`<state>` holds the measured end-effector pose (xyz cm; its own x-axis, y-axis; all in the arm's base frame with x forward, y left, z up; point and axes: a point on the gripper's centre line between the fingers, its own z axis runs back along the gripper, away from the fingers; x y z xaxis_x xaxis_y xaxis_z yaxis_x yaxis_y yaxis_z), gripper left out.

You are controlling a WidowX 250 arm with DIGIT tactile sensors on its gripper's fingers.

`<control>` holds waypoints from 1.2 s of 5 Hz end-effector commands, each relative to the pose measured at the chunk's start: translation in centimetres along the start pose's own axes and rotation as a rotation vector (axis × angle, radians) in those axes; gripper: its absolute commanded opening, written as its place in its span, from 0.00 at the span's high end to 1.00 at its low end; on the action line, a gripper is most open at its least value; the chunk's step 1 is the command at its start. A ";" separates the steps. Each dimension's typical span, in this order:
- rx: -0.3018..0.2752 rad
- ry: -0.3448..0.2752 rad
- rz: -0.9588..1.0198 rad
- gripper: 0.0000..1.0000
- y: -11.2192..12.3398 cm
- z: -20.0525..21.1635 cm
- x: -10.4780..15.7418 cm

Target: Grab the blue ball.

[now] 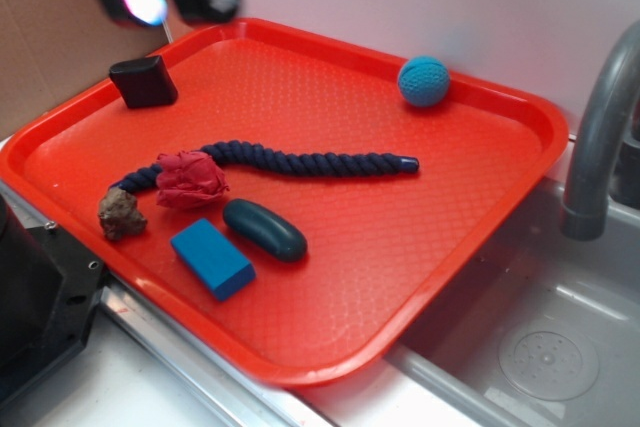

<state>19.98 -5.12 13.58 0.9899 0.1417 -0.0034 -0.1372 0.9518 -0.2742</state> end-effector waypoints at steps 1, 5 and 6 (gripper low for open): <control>-0.013 -0.038 -0.010 0.00 -0.5 0.8 0.4; 0.089 -0.198 -0.213 0.00 -3.8 -5.3 10.8; 0.087 -0.165 -0.190 0.00 -3.7 -6.8 12.9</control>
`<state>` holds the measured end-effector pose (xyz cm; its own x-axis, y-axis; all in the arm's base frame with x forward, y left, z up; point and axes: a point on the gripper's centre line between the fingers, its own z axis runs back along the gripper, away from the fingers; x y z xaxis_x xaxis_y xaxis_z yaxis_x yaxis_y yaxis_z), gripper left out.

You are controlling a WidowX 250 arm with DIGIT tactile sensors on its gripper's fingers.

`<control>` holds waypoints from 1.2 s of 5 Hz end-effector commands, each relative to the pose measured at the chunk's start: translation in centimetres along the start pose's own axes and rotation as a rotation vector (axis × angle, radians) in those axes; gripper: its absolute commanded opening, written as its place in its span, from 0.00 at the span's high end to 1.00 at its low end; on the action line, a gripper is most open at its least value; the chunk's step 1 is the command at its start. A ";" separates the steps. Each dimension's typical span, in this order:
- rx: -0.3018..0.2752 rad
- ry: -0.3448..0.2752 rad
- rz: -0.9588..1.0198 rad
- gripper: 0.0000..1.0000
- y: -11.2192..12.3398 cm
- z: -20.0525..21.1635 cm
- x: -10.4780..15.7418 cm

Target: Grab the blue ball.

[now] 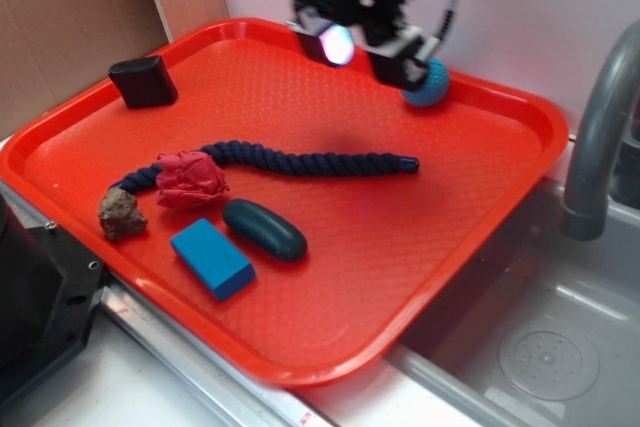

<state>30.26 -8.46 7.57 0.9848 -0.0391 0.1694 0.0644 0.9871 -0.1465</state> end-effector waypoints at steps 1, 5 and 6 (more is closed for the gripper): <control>0.027 0.010 0.042 0.00 0.7 -1.7 4.1; 0.067 0.064 -0.053 1.00 1.4 -5.1 5.3; 0.061 0.026 -0.034 1.00 1.2 -3.8 4.4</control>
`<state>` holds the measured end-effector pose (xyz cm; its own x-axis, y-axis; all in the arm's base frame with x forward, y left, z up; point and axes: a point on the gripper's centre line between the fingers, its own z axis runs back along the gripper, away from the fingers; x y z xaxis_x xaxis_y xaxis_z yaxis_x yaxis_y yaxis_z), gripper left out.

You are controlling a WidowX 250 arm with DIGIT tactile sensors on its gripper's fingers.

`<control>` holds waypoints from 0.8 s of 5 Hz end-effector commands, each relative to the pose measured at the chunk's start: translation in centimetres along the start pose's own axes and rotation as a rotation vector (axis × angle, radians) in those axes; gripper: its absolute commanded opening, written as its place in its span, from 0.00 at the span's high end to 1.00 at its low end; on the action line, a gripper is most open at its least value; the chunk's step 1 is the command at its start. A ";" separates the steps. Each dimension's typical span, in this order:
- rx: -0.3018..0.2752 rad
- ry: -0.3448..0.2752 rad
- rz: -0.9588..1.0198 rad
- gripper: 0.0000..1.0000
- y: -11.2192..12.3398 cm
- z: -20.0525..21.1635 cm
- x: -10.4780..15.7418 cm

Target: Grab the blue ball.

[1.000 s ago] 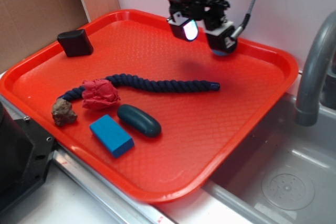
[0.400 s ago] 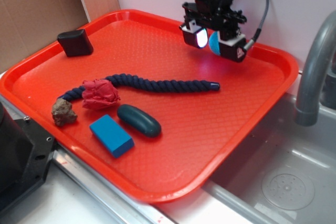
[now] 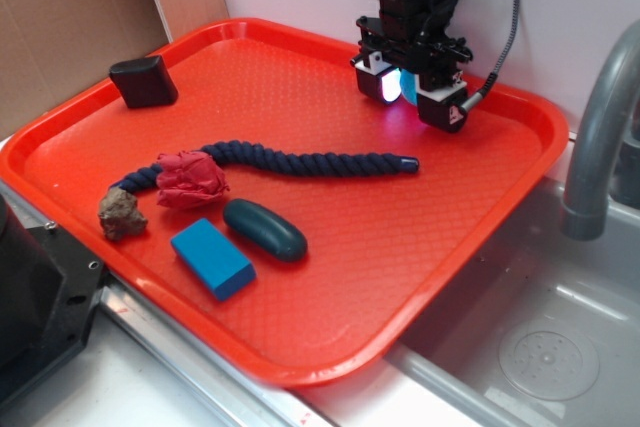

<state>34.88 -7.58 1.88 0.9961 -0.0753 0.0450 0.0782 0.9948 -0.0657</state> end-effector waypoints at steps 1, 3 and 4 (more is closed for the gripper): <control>0.000 -0.125 0.078 1.00 -0.1 4.8 -1.4; -0.111 -0.214 0.303 1.00 2.8 10.9 -8.9; -0.141 -0.117 0.455 1.00 3.5 12.4 -10.9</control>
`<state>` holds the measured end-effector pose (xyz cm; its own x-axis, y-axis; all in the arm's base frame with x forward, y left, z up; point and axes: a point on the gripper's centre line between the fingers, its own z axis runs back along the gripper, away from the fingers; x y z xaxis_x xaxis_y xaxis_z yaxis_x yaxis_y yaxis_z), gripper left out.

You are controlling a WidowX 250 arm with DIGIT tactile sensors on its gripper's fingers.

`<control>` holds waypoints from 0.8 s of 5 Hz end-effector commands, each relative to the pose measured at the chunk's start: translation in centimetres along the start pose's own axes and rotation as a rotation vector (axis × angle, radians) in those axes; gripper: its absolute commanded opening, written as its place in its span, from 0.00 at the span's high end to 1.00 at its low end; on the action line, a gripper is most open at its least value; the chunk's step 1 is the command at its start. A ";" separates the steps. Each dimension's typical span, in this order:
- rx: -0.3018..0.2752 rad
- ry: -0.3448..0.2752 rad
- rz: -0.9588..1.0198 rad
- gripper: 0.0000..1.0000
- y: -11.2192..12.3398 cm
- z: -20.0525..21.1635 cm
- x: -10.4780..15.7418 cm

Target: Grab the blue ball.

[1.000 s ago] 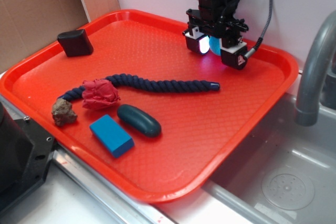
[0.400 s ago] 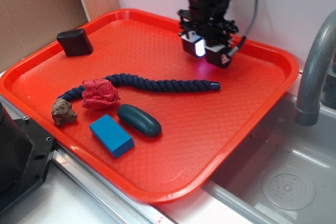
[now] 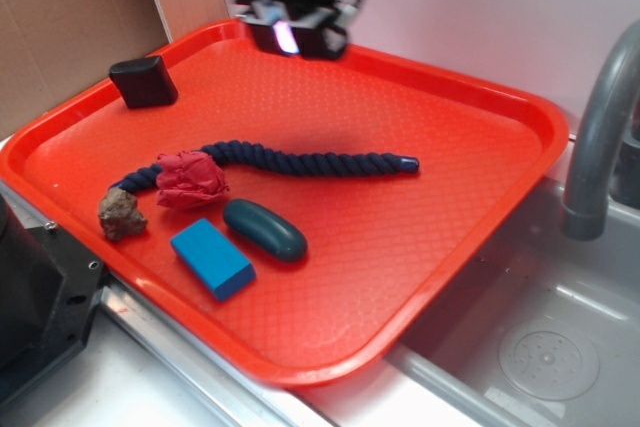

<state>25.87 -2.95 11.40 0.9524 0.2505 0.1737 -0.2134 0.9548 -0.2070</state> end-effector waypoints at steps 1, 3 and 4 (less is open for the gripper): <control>0.041 0.052 0.265 1.00 2.0 4.6 -3.2; 0.276 -0.008 0.431 1.00 5.1 6.2 -5.3; 0.245 -0.018 0.343 1.00 5.2 7.2 -4.2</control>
<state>18.50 2.87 15.24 0.8165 0.5660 0.1137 -0.5695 0.8220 -0.0028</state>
